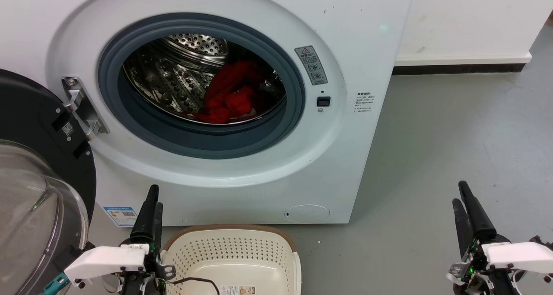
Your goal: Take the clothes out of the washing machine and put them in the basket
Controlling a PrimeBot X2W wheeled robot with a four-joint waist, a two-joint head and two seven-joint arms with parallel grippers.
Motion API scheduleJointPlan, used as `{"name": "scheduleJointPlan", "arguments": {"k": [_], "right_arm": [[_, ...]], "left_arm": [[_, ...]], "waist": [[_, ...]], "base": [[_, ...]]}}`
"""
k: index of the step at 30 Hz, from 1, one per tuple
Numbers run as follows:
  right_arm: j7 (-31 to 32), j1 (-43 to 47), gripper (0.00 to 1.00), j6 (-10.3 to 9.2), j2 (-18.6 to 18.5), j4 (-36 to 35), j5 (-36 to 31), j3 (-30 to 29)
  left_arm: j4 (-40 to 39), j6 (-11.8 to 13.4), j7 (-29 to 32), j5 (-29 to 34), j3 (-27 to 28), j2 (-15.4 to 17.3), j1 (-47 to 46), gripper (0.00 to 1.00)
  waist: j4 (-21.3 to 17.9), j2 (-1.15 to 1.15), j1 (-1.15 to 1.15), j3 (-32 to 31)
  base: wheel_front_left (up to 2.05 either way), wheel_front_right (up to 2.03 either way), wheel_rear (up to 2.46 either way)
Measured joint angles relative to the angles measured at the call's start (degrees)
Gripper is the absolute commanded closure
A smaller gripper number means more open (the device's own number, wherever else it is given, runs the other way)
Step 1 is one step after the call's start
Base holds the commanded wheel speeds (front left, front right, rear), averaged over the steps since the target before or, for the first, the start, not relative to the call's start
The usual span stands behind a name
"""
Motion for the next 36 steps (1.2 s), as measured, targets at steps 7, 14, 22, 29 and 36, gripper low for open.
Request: {"name": "scheduleJointPlan", "arguments": {"k": [7, 14, 22, 29, 36], "right_arm": [[-1.7, 0.2, 0.00, 0.00, 0.0, -1.6, -8.4, 0.4], [-3.3, 1.3, 0.00, 0.00, 0.0, -3.4, -19.8, 0.6], [-5.0, 2.5, 0.00, 0.00, 0.0, -4.6, -31.7, 0.9], [-5.4, 2.8, 0.00, 0.00, 0.0, -6.1, -40.1, 1.2], [-5.5, 3.5, 0.00, 0.00, 0.0, -8.2, -47.7, 1.7]], "left_arm": [[-1.6, 0.0, -1.8, 7.2, -0.5, 0.0, 0.0, 0.00], [-2.5, 0.0, -3.4, 15.8, -1.4, 0.5, -0.1, 0.00], [-2.9, 0.0, -5.0, 25.3, -2.5, 1.2, -0.4, 0.00], [-3.1, 0.0, -6.4, 33.1, -3.2, 1.8, -0.6, 0.00], [-3.2, 0.0, -7.9, 40.5, -3.6, 2.0, -0.7, 0.00]], "waist": [[0.0, 0.00, 0.00, -0.1], [-0.2, 0.00, 0.00, -0.1], [-0.4, 0.00, 0.00, -0.1], [-0.5, 0.00, 0.00, -0.2], [-0.6, 0.00, 0.00, -0.2]], "base": [[0.00, 0.00, 0.00], [0.00, 0.00, 0.00], [0.00, 0.00, 0.00], [0.00, 0.00, 0.00], [0.00, 0.00, 0.00]]}}
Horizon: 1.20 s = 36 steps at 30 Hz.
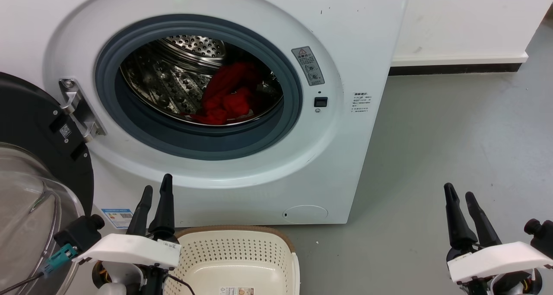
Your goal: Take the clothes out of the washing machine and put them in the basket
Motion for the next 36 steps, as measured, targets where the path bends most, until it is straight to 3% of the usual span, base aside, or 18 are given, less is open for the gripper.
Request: {"name": "scheduleJointPlan", "arguments": {"k": [20, 36], "right_arm": [[1.1, 2.3, 0.00, 0.00, 0.0, -4.2, -15.3, 0.3], [0.8, 3.4, 0.00, 0.01, 0.0, -6.4, -25.0, 0.3]], "left_arm": [[1.0, -0.1, -3.1, 16.2, -1.1, 0.7, -0.8, 0.00], [1.3, -0.1, -5.3, 25.3, -1.4, 0.9, -0.9, 0.00]], "waist": [[-0.1, 0.00, 0.00, -0.1], [-0.1, 0.00, 0.01, -0.2]], "base": [[0.00, 0.00, 0.00], [0.00, 0.00, 0.00]]}}
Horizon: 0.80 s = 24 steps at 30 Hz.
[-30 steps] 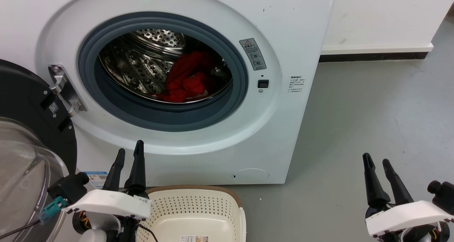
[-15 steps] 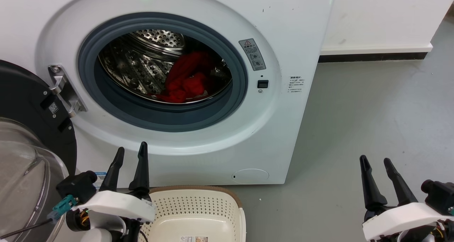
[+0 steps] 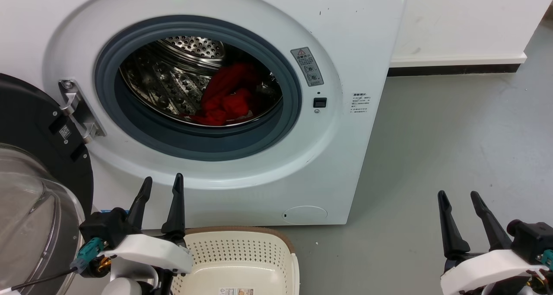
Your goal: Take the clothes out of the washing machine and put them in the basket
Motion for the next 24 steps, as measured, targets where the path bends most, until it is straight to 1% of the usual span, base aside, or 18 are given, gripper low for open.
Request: {"name": "scheduleJointPlan", "arguments": {"k": [1, 24], "right_arm": [[-0.4, 0.0, 0.00, 0.00, 0.0, -0.4, -1.7, 0.0], [-1.9, 1.2, 0.00, 0.01, 0.0, -1.4, -11.4, 0.0]], "left_arm": [[0.0, 0.0, -0.4, 1.6, 0.0, 0.1, 0.0, 0.00], [0.7, 0.0, -3.1, 12.9, -0.1, 0.1, 0.0, 0.00]], "waist": [[0.0, 0.00, 0.00, 0.0], [0.2, 0.00, 0.00, 0.0]], "base": [[0.00, 0.00, 0.00], [0.00, 0.00, 0.00]]}}
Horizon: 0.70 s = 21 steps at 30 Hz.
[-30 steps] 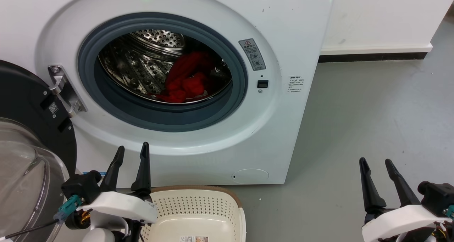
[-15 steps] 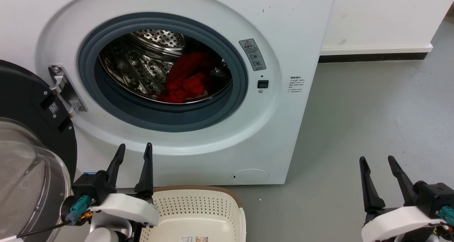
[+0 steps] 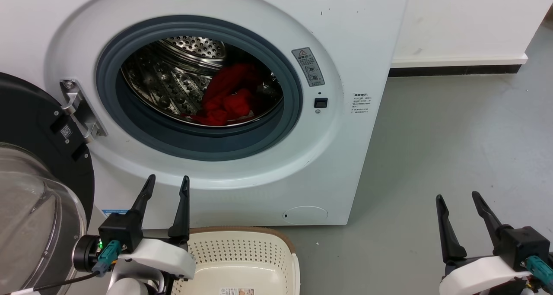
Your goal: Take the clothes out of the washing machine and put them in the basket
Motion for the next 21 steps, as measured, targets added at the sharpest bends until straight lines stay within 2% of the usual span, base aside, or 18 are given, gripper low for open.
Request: {"name": "scheduleJointPlan", "arguments": {"k": [13, 21], "right_arm": [[-0.9, 0.3, 0.00, 0.00, 0.0, -0.2, -4.4, 0.1], [-1.1, 0.3, 0.00, 0.00, 0.0, 0.1, -3.9, 0.0]], "left_arm": [[0.7, 0.3, -1.2, 4.8, 0.8, -0.3, 0.0, 0.00], [1.1, 0.3, -1.3, 4.6, 1.2, -0.5, 0.0, 0.00]], "waist": [[-0.2, 0.00, 0.00, -0.1], [0.0, 0.00, 0.00, 0.0]], "base": [[0.00, 0.00, 0.00], [0.00, 0.00, 0.00]]}}
